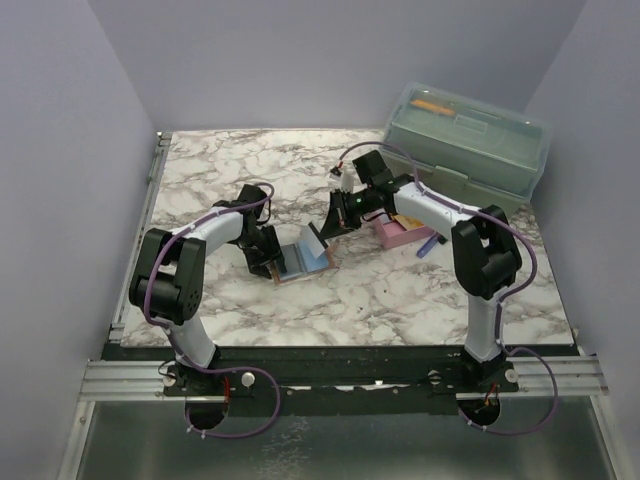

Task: Put the credit cards into the card holder
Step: Insert the credit card into the card holder.

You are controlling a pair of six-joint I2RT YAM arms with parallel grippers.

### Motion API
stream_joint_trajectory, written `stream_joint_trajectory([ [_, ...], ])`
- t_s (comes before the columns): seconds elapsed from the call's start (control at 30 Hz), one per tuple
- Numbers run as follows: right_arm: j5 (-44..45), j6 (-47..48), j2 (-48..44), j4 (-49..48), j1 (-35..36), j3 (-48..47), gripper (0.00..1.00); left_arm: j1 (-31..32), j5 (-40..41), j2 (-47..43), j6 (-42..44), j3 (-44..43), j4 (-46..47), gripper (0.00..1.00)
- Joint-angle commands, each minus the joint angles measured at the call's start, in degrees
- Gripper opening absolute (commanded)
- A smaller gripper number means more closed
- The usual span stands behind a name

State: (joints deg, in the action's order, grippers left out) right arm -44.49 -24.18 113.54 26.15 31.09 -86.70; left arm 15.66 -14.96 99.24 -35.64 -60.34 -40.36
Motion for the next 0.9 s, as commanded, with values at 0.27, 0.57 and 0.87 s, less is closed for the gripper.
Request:
stream_joint_trajectory([
  [0.27, -4.68, -0.25, 4.66, -7.17, 0.99, 4.18, 0.00, -0.35, 3.52, 0.55, 1.45, 2.49, 0.42, 0.46],
  [0.57, -4.22, -0.34, 6.96, -8.12, 1.15, 5.30, 0.00, -0.37, 2.90, 0.16, 1.45, 2.66, 0.38, 0.46],
  [0.87, -4.66, -0.45, 8.43, -9.07, 1.47, 6.00, 0.00, -0.36, 2.57, 0.34, 1.61, 2.60, 0.41, 0.46],
])
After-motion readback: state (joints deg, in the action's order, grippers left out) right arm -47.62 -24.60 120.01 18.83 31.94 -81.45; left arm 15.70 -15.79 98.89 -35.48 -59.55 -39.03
